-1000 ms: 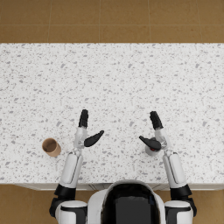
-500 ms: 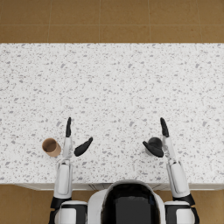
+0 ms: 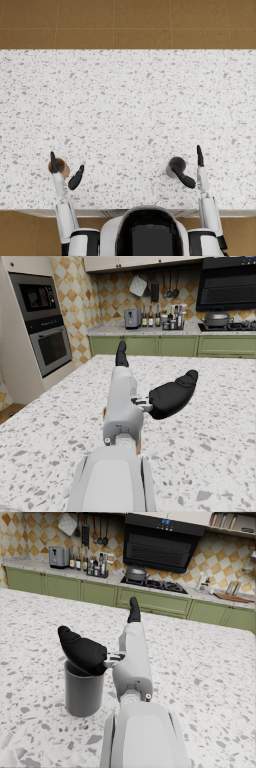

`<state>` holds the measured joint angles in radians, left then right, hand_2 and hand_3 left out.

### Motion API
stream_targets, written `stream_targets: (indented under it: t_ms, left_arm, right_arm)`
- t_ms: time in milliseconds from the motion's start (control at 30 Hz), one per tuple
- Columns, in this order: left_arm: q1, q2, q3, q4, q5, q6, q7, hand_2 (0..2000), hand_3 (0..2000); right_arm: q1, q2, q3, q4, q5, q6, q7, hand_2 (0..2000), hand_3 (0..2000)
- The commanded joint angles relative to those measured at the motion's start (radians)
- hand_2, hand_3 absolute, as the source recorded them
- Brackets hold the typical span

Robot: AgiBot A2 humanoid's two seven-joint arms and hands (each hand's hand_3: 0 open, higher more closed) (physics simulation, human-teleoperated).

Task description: Pick up two cups and pour the berry on the right into the cup on the left

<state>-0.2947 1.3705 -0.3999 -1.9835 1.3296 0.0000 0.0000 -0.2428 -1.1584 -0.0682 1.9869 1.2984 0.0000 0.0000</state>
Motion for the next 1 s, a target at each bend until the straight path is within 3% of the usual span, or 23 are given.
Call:
stream_targets:
  t_ms: [33, 500, 1000]
  left_arm:
    - [-0.038, 0.036, -0.052, 0.007, 0.0, 0.0, 0.0, 0, 0]
    - [-0.009, 0.034, -0.104, 0.198, 0.11, 0.0, 0.0, 0, 0]
    - [0.071, 0.008, -0.063, 0.372, 0.112, 0.0, 0.0, 0, 0]
  right_arm:
    - [-0.015, -0.002, 0.0, -0.027, 0.0, 0.0, 0.0, 0, 0]
    - [-0.021, -0.029, 0.097, -0.126, 0.0, 0.0, 0.0, 0, 0]
    - [0.055, -0.078, 0.128, -0.311, 0.0, 0.025, 0.003, 0, 0]
